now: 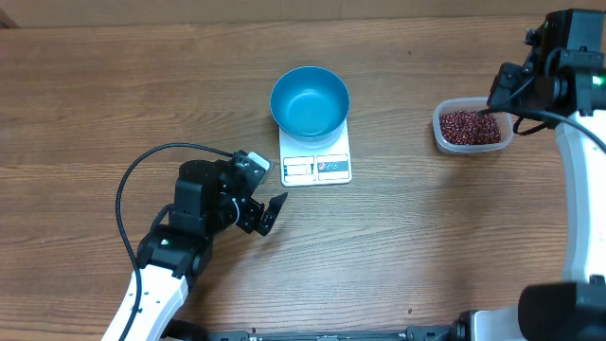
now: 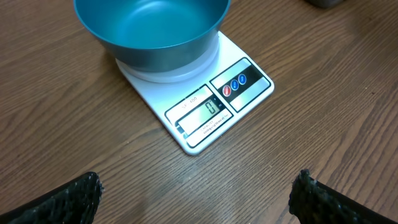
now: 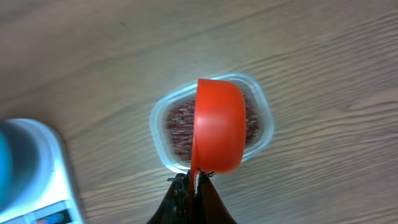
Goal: Scoop item into bowl and weigh 150g on scale
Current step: 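Dip the red scoop into the bean tub with the right gripper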
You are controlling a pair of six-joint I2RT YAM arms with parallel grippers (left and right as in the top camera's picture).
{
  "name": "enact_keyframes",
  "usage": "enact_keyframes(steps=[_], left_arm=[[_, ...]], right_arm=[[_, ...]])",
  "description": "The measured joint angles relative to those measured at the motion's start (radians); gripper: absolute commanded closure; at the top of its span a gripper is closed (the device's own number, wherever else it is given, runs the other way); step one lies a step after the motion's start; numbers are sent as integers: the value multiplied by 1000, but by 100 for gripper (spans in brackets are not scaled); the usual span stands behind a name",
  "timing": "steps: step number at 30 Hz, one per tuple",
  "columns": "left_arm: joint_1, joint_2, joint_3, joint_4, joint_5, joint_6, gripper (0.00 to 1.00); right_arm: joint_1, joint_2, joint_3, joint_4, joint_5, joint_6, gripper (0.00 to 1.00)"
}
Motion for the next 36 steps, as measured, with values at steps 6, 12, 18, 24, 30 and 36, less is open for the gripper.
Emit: enact_keyframes(steps=[6,12,18,24,30,36], left_arm=[[0,0,0,0,0,0,1],[0,0,0,0,0,0,1],[0,0,0,0,0,0,0],[0,0,0,0,0,0,1],[0,0,0,0,0,0,0],[0,0,0,0,0,0,1]], right_arm=[[-55,76,0,-2,19,-127,96],[-86,148,0,-3,-17,-296,96],[-101,213,0,2,-38,-370,96],[-113,254,0,3,-45,-415,96],[-119,305,0,5,-70,-428,96],[-119,354,0,10,-115,-419,96]])
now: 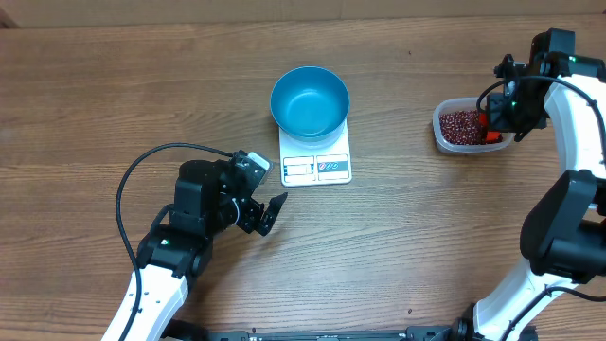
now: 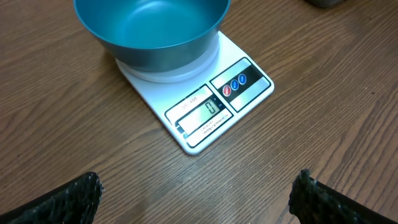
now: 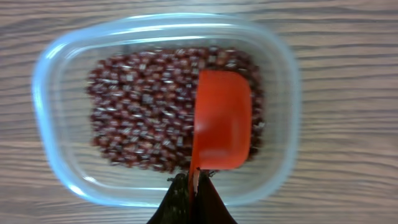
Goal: Scoop item into bowl and weigh 150g on scale
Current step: 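Dip the red scoop into the bean tub with the right gripper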
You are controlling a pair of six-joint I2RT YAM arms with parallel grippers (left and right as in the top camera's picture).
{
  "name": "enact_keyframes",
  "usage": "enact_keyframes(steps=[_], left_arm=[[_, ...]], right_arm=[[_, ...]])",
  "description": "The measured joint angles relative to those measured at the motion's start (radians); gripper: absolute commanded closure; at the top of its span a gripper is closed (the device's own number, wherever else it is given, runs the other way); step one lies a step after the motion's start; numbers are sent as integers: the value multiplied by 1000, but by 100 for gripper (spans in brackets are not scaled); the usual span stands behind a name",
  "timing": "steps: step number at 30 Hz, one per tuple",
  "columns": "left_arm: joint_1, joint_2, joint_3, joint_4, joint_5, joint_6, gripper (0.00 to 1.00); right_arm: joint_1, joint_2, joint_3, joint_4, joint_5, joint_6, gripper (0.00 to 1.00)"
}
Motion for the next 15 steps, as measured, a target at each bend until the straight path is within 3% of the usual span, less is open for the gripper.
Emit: enact_keyframes(steps=[15], left_arm=[[0,0,0,0,0,0,0]], right_arm=[[-11,20,0,-57,-222,14,96]])
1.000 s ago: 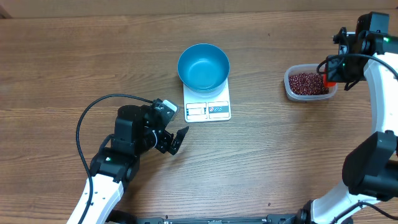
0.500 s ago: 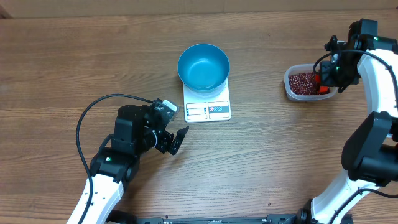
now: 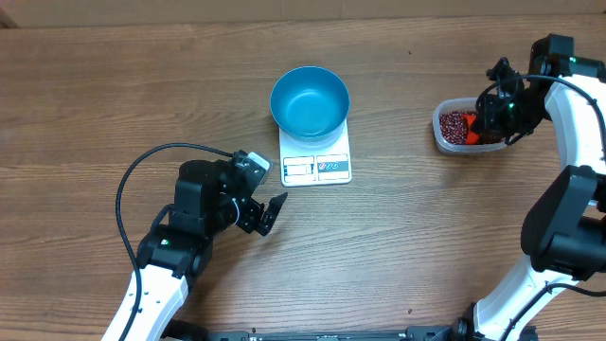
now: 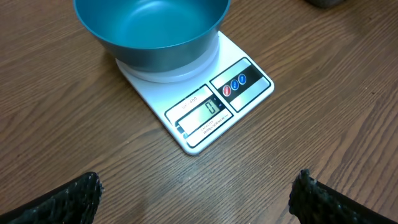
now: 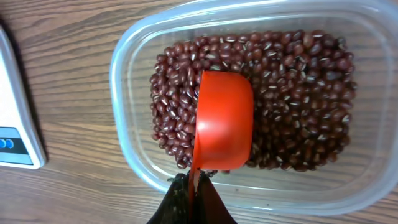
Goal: Scoop item into bowl and weigh 150g on scale
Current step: 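Dip the red scoop into the bean tub with the right gripper, then carry the filled scoop with the right gripper over the teal bowl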
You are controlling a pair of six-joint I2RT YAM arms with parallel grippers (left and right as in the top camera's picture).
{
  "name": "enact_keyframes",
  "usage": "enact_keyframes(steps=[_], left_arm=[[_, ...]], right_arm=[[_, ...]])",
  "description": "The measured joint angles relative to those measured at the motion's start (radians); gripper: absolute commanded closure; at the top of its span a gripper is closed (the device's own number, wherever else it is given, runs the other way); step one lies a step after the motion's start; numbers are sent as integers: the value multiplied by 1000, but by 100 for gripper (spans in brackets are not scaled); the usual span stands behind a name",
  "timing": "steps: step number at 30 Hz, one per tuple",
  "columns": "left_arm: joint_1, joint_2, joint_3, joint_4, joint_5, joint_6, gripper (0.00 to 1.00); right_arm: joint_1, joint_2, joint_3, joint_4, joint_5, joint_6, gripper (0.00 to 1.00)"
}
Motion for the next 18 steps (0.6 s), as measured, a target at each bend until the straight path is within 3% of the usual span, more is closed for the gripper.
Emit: enact_keyframes(steps=[18], left_arm=[[0,0,0,0,0,0,0]], right_arm=[[-76,63,2,10,-153,142,96]])
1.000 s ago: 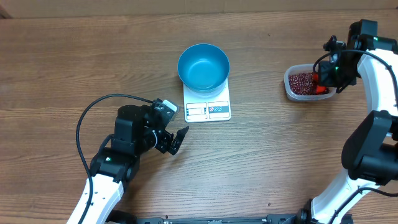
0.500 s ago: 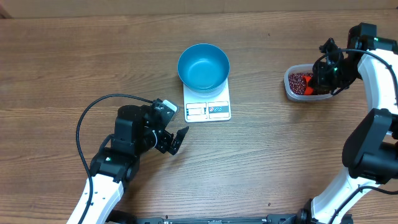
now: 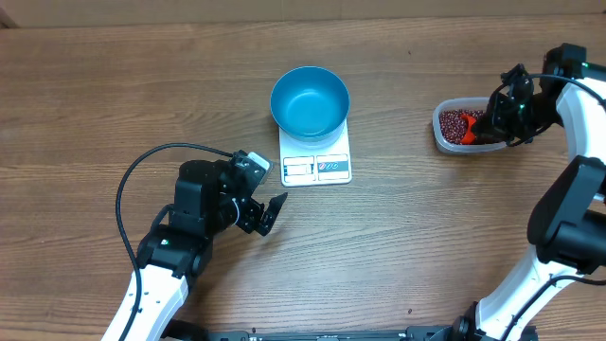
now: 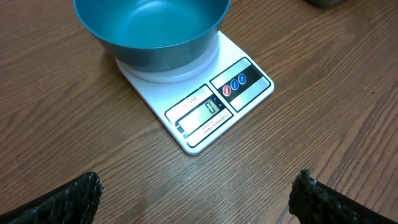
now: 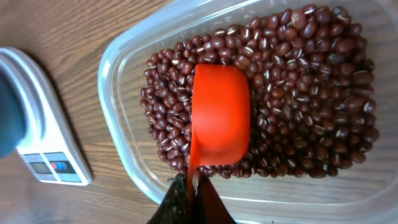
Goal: Scoop item into bowl and weigh 150g on scale
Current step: 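Carry the filled scoop with the right gripper over the teal bowl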
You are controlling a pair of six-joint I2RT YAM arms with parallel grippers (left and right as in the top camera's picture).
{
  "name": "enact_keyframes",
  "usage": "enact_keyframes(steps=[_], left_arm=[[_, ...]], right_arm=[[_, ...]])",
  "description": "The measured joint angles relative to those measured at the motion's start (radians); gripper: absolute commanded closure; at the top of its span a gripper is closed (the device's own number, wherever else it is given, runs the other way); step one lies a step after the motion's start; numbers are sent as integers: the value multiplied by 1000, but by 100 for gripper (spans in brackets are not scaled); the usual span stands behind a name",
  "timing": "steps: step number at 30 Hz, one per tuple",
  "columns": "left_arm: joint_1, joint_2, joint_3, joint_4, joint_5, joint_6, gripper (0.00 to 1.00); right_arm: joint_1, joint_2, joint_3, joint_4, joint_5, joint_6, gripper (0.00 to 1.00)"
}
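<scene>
A blue bowl (image 3: 310,101) stands empty on a white scale (image 3: 315,157); its display (image 4: 204,110) reads 0. At the right, a clear tub (image 3: 466,127) holds red beans (image 5: 298,99). My right gripper (image 5: 192,186) is shut on the handle of an orange scoop (image 5: 221,115), whose cup lies bottom-up on the beans in the tub. My left gripper (image 4: 196,193) hovers open over bare table, just in front of the scale, nothing between its fingers.
The wooden table (image 3: 426,237) carries only the scale and the tub. A black cable (image 3: 142,170) loops from the left arm over the table at the left. The scale (image 5: 37,124) shows at the left edge of the right wrist view.
My right gripper has turned a little with the scoop, whose cup now rests slightly further into the beans. The left arm, bowl and scale have not moved.
The right gripper first held the orange scoop high above the bean tub. Then the scoop was low inside the tub, over the beans. It has stayed among the beans since, shifting slightly. The left gripper stayed open by the scale, which reads 0 throughout.
</scene>
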Motion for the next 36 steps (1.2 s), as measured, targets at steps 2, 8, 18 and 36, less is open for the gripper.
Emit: enact_keyframes(steps=[2,8,18,36], left_arm=[[0,0,0,0,0,0,0],[0,0,0,0,0,0,0],[0,0,0,-1,0,0,0],[0,0,0,-3,0,0,0]], right_arm=[[-10,4,0,-1,-24,5,96],[-54,20,0,-5,-110,11,96],[-171,25,0,-27,-273,-1,96],[-281,25,0,-245,-540,-241,96]])
